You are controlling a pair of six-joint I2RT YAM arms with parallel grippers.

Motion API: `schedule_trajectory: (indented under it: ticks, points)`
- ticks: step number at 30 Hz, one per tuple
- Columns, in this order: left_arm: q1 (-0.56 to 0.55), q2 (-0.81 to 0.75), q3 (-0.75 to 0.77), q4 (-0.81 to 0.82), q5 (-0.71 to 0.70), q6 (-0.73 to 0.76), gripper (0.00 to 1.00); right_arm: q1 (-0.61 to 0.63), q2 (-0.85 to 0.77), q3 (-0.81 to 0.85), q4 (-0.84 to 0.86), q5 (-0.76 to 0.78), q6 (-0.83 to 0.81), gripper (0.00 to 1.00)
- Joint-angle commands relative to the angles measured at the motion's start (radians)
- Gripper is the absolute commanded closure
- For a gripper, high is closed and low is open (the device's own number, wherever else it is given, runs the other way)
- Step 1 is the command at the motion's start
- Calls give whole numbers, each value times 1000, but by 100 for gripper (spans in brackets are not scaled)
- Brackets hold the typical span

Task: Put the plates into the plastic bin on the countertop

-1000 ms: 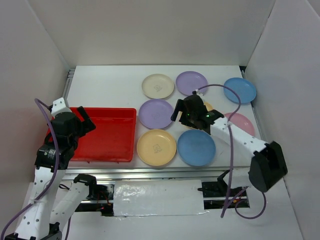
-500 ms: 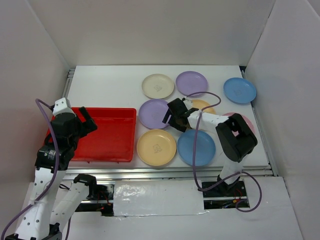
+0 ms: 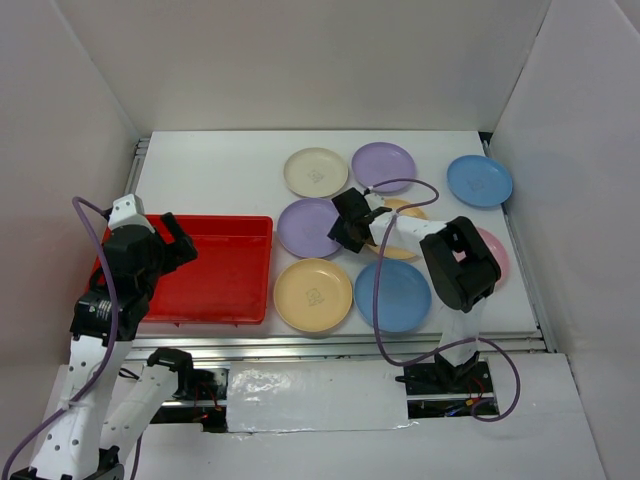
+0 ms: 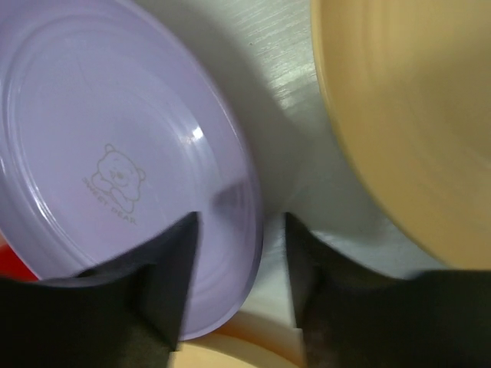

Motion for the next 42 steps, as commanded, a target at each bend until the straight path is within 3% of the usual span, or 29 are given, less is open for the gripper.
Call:
schedule_trajectory:
  ticks: [1,5,10,14,26,33,35,42]
  points:
    - [-3,-11,-2,40,16,32,1,-16,18,-1,8,25,25,51]
    - [-3,-14,-3,41,21,33,1,-22,10,-11,13,25,34,70]
    - [-3,-11,-3,41,26,36,1,-37,2,13,-10,31,43,77]
    - [-4,-6,-5,44,32,36,1,-68,-14,36,-24,36,56,99]
    - [-4,52,9,58,85,44,1,-86,-200,107,-127,42,-16,100]
    - [-4,197,109,102,421,32,1,45,-292,206,-239,85,-150,100]
    - [-4,225,129,138,467,21,1,85,-289,260,-300,93,-179,100]
    - [-3,394,159,155,541,9,6,205,-347,285,-248,-22,-223,100]
